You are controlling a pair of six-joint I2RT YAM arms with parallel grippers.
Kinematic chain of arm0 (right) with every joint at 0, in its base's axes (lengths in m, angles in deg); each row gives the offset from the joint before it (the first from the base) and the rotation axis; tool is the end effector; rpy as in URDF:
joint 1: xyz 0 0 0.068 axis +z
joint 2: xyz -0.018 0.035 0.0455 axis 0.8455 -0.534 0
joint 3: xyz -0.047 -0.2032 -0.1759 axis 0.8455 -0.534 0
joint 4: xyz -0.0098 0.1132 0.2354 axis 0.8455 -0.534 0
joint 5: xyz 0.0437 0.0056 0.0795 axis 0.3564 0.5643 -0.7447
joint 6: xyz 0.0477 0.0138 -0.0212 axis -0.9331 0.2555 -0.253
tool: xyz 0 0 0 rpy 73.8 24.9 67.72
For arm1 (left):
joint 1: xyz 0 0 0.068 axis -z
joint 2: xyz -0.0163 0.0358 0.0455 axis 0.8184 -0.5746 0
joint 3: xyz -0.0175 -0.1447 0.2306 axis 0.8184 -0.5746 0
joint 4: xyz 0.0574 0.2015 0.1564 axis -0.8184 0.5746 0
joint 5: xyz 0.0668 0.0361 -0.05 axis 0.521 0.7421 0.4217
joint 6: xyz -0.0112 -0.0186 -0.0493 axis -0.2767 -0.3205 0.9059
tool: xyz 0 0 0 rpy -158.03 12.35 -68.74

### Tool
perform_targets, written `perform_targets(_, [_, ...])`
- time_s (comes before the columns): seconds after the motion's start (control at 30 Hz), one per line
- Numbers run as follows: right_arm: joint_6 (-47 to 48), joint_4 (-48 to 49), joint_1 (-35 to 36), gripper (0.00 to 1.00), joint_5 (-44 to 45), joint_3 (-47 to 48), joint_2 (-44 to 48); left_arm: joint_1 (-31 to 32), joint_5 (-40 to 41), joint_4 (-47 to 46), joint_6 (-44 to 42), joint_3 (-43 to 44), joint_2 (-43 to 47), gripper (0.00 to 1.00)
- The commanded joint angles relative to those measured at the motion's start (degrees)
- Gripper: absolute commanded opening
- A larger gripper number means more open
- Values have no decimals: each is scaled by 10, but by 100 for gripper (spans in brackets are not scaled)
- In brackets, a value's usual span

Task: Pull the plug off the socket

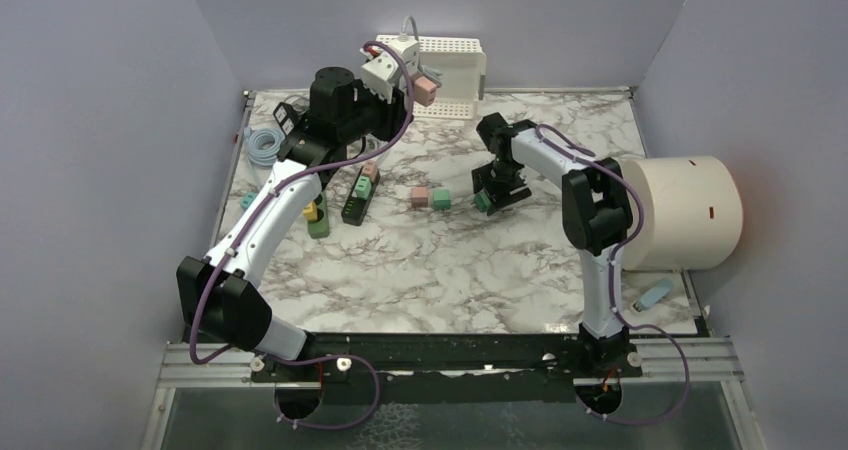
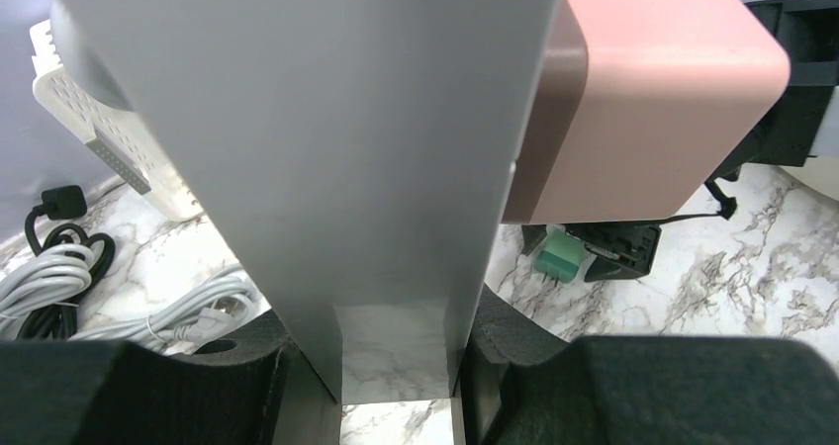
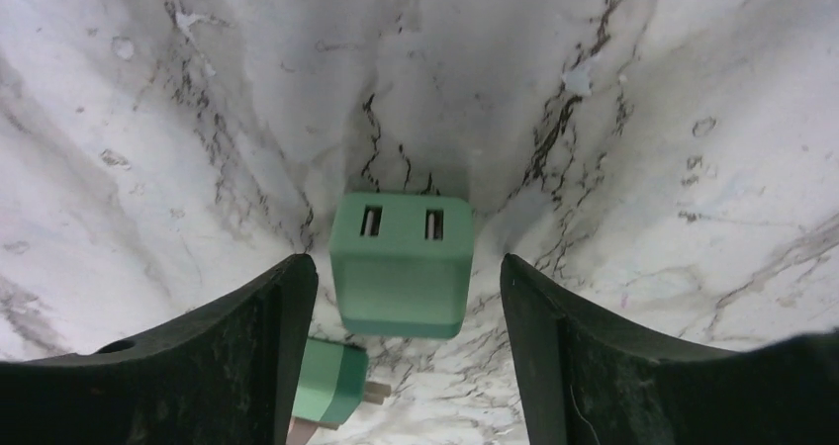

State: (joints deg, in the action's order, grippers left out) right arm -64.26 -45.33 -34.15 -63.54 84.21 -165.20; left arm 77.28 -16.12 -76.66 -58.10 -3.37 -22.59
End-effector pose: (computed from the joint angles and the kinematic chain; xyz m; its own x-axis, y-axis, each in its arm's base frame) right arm 0.3884 0.1665 0.1724 -0.4115 0.9083 -0.0746 0.9038 0.4173 0.0953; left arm 0.3107 -0.1401 0.4031 -0.1879 0.1423 -0.9718 0.6588 0.7521 -0.0173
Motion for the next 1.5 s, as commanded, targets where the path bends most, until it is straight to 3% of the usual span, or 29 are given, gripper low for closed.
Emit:
perform_targets(0.0, [2, -1, -7, 69, 7, 11, -29, 2, 11, -46, -13, 21, 26, 0])
perform_targets(0.13, [34, 6, -7, 49, 7, 11, -38, 2, 15, -44, -15, 21, 27, 0])
perform_targets(0.2, [85, 24, -5, 26, 10, 19, -40, 2, 16, -45, -16, 22, 25, 0])
perform_targets(0.23, [115, 34, -3, 10, 12, 23, -40, 3, 17, -43, -16, 24, 24, 0])
perform_targets(0.27, [157, 63, 0, 2, 9, 22, -37, 2, 18, -42, -17, 26, 23, 0])
perform_targets(0.43, [431, 163, 30, 1, -7, 35, -25, 2, 18, -41, -19, 29, 18, 0])
perform_targets(0.63, [552, 106, 52, 5, 29, 98, -68, 3, 10, -41, -16, 37, 9, 0])
perform_targets(0.83, [578, 86, 70, 10, 59, 119, -89, 3, 13, -37, -15, 44, 6, 0])
perform_targets(1.0, [582, 96, 70, 18, 63, 83, -74, 2, 15, -33, -18, 43, 8, 0])
perform_targets(1.03, [583, 101, 70, 23, 58, 74, -67, 3, 16, -33, -17, 43, 6, 0])
perform_targets(1.1, [597, 119, 70, 46, 33, 57, -51, 3, 16, -35, -13, 41, 4, 0])
perform_targets(1.13, [615, 132, 70, 59, 12, 49, -42, 2, 18, -39, -10, 38, 4, 0])
perform_targets(1.17, [627, 141, 70, 79, -3, 43, -32, 3, 23, -45, -5, 31, 6, 0])
perform_targets(1.27, [650, 160, 70, 87, -7, 35, 4, 3, 54, -62, 2, 11, 4, 0])
perform_targets(1.47, [661, 215, 69, 88, 10, 37, 99, 0, 68, -110, 16, -37, 6, 0])
